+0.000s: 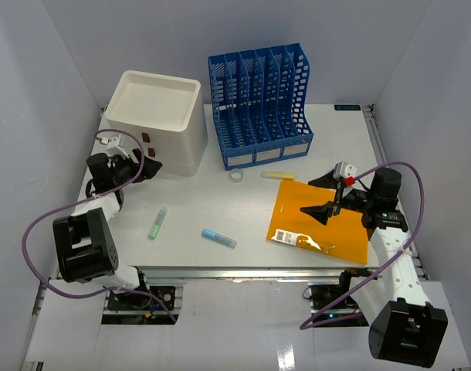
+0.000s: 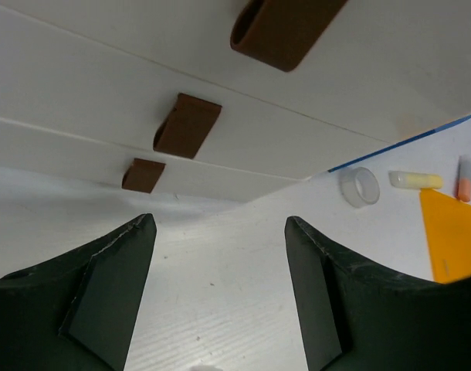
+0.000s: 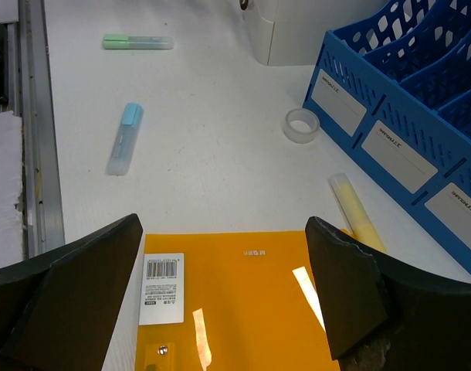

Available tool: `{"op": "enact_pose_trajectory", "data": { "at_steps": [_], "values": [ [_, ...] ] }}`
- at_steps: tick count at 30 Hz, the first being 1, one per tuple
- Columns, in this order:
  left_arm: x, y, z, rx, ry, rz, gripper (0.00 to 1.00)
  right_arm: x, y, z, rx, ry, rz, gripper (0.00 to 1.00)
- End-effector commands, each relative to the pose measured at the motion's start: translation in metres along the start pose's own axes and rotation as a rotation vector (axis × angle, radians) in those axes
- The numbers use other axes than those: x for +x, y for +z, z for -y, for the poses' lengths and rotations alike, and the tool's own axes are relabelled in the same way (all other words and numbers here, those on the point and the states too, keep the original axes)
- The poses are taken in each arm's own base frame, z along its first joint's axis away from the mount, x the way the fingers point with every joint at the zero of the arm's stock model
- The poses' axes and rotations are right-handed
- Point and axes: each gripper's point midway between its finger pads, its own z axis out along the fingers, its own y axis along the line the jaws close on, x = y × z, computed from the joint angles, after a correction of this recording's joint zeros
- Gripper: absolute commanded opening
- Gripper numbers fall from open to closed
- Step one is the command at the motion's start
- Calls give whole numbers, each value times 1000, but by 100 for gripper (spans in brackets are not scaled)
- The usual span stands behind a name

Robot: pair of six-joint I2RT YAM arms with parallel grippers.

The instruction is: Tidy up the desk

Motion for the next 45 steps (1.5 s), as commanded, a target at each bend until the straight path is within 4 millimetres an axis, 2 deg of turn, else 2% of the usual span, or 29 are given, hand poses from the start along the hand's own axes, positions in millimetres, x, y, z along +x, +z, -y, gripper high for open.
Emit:
{"op": "enact_pose_trajectory", "data": {
  "at_steps": [1,6,8,16,20,31,35,45],
  "values": [
    [-37,10,-4,23,158,108,77,-1,0,1,-10,-6,15,93],
    [-42,19,-19,-16,190,138,68,0,0,2,-9,0,13,93],
    [-49,20,-18,-11,202,174,60,1,0,3,-8,2,11,93],
    [-62,28,-16,16,174,194,46,4,0,5,-3,12,5,93],
    [-59,27,-14,26,165,193,37,4,0,5,-2,13,5,93],
    [-52,27,-12,44,144,167,28,2,-1,4,-6,9,11,93],
    [-50,27,-11,46,141,160,21,1,-1,4,-5,6,14,93],
    [-33,13,-6,32,149,144,10,-2,-3,3,-3,-1,19,93]
  ]
}}
